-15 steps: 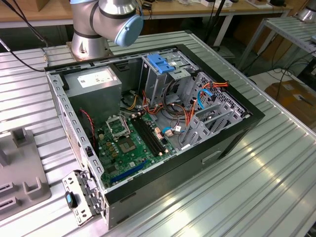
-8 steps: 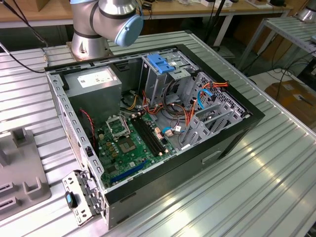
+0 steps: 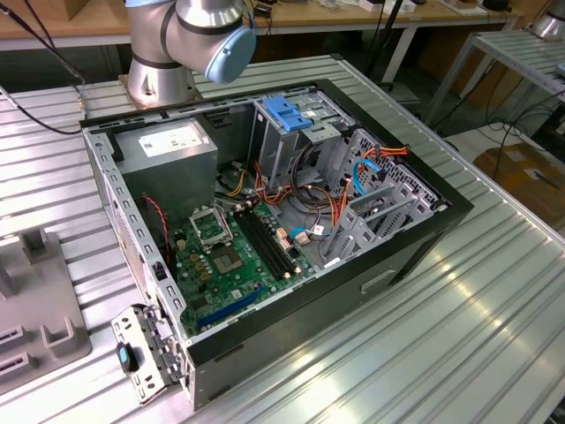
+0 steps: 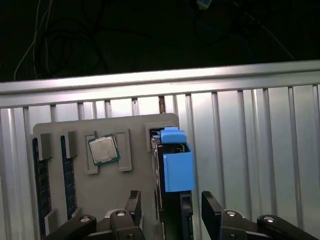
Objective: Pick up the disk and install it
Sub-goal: 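Pick up the disk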
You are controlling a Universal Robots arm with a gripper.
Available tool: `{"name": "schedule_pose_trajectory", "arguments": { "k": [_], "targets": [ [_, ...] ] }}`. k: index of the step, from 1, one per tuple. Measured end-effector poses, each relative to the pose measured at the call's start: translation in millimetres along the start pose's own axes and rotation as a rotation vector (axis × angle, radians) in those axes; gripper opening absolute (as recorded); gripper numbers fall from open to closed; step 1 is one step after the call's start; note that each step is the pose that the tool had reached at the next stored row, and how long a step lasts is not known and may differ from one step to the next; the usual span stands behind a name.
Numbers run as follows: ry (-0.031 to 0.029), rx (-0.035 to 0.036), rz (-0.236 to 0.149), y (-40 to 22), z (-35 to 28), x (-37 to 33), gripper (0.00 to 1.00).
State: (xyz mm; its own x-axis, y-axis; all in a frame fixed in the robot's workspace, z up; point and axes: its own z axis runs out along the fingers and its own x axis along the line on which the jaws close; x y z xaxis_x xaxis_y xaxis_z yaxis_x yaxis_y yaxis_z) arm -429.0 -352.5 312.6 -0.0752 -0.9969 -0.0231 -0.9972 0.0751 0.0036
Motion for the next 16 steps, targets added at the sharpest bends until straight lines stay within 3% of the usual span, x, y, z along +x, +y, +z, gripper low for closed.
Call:
{"name": "schedule_pose_trajectory", "arguments": {
  "k": [5, 16],
  "targets": [
    [0.0025, -0.0006, -0.041, 0.0, 3.6, 0.1, 0.6],
    [0.0028, -0.0008, -0.046, -1.2, 5.6, -0.1, 0.6]
  ]
}}
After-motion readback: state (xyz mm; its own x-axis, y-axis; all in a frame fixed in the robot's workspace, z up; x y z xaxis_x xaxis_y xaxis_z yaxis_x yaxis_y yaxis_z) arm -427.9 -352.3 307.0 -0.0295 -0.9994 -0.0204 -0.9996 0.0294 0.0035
